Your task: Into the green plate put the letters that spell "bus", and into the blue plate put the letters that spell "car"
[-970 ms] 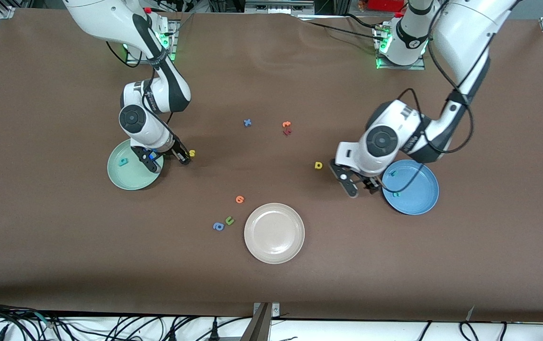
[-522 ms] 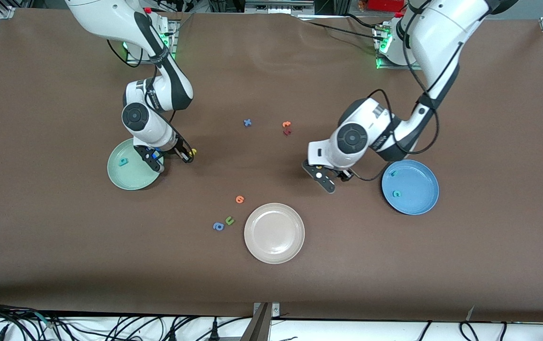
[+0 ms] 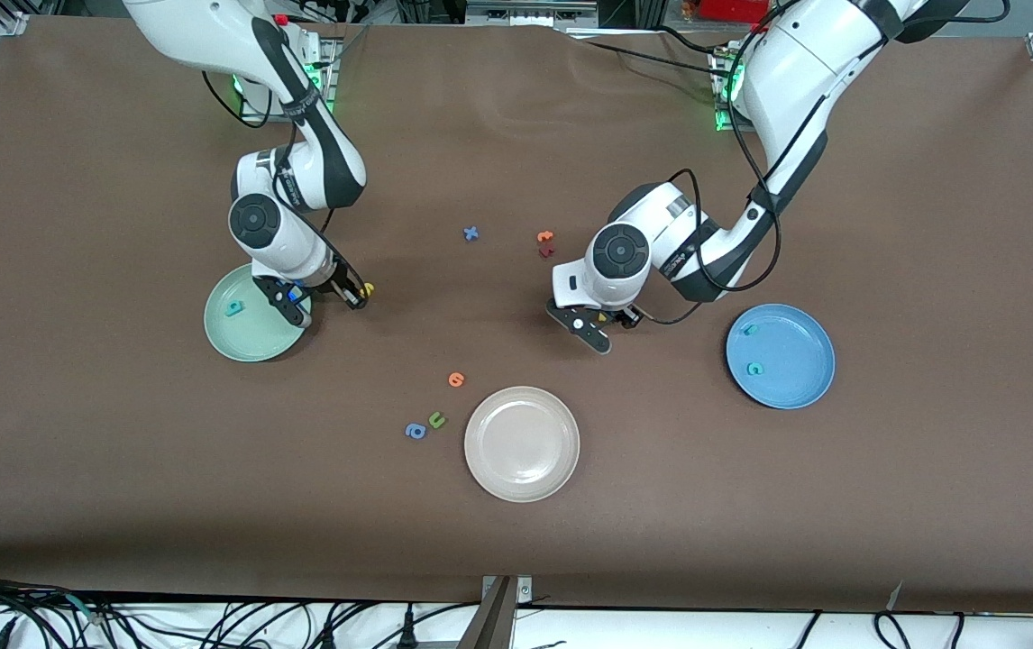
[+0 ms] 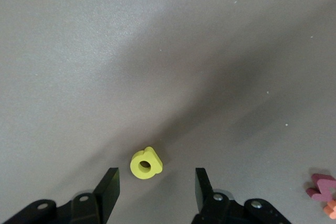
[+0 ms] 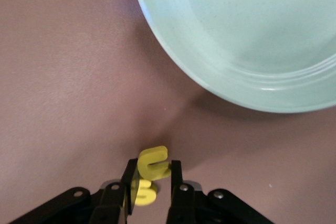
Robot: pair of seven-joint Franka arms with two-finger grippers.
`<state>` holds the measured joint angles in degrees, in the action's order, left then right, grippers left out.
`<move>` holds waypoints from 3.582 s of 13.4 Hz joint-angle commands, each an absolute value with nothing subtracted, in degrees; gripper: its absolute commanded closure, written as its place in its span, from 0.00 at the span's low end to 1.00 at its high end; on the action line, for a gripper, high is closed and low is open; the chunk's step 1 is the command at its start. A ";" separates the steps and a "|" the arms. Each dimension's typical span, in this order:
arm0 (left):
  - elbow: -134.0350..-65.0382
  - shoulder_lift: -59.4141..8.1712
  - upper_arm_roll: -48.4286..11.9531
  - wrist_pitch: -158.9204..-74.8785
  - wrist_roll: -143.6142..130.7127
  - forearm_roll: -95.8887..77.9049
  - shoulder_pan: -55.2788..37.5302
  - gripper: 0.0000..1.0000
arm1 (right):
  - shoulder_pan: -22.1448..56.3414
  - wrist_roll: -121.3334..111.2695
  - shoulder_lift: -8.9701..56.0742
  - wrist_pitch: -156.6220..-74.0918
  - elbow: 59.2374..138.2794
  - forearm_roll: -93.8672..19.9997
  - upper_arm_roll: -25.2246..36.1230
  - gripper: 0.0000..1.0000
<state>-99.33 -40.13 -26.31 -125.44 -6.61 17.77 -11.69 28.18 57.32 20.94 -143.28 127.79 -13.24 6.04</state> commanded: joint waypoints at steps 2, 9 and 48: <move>-98.17 -41.92 -25.84 -125.68 -7.91 24.42 -12.39 0.34 | 28.30 52.40 15.13 -128.10 122.53 -13.10 10.88 0.91; -98.53 -43.77 -25.75 -127.70 -11.95 24.70 -13.71 0.35 | 27.95 27.61 15.80 -122.94 122.34 -13.01 25.40 0.91; -74.90 -17.67 -28.39 -77.63 5.45 10.46 12.56 0.00 | 29.88 45.68 16.88 -121.29 115.75 -13.89 17.85 0.01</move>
